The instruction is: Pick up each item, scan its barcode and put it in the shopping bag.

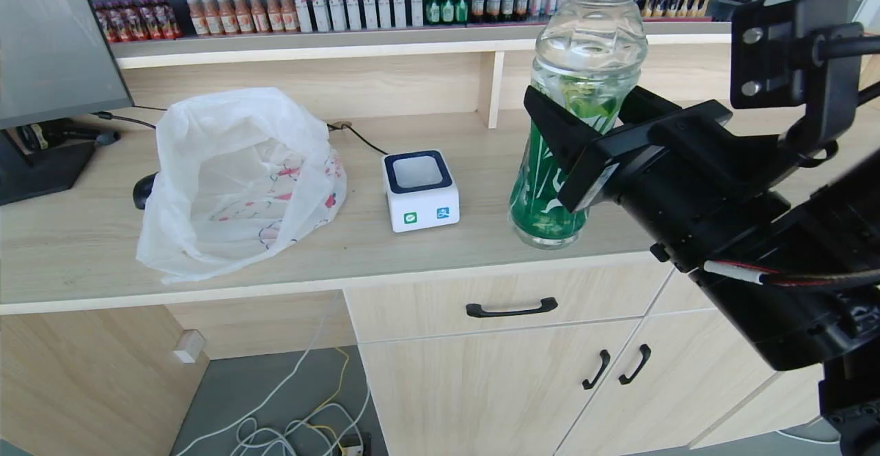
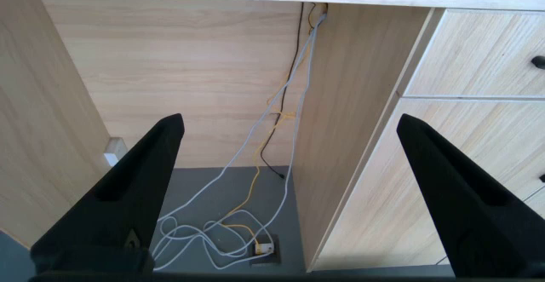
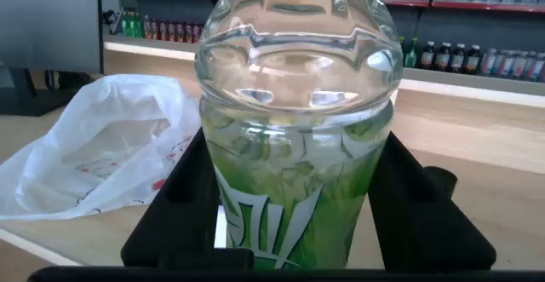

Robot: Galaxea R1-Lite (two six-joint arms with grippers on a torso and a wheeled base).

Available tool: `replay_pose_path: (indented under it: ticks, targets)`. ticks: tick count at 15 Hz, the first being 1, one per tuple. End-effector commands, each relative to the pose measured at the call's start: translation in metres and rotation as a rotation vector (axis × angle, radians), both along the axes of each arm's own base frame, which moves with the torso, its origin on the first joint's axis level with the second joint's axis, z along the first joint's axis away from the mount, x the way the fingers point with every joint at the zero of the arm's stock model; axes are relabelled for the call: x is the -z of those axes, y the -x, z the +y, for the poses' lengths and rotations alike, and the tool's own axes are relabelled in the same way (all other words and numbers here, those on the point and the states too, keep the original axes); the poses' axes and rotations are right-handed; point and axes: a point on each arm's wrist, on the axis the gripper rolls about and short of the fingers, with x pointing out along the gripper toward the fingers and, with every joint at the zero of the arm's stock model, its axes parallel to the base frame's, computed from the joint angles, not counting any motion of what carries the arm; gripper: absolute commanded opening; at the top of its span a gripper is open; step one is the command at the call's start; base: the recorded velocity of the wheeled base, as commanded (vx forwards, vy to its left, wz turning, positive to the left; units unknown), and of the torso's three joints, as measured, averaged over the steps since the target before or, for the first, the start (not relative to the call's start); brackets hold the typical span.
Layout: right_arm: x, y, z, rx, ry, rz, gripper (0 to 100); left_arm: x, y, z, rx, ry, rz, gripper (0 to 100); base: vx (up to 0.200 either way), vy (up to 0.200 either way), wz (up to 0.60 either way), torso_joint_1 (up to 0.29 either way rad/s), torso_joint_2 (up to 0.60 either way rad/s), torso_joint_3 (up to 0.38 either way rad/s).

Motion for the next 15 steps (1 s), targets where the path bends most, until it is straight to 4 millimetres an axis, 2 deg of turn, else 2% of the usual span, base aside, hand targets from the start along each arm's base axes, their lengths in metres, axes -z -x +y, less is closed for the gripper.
replay_pose_path:
  ticks: [1,3,7,10,15]
  targets:
    - [-0.007,-0.014,-0.011,-0.014,-0.013,-0.024,0,0.000,0.000,0.000,0.000,0.000,-0.001,100,0.000,0.000,0.00,0.000,0.00,0.000]
    - [-0.004,-0.026,-0.021,-0.080,-0.032,-0.012,0,0.000,0.000,0.000,0.000,0.000,-0.001,100,0.000,0.000,0.00,0.000,0.00,0.000]
    - [-0.003,-0.030,-0.026,-0.186,-0.047,-0.014,0,0.000,0.000,0.000,0.000,0.000,-0.001,100,0.000,0.000,0.00,0.000,0.00,0.000]
    - [0.003,-0.048,-0.037,-0.155,-0.045,-0.053,0,0.000,0.000,0.000,0.000,0.000,-0.001,100,0.000,0.000,0.00,0.000,0.00,0.000]
    - [0.012,-0.057,-0.033,-0.150,-0.061,-0.076,0,0.000,0.000,0.000,0.000,0.000,-0.001,100,0.000,0.000,0.00,0.000,0.00,0.000]
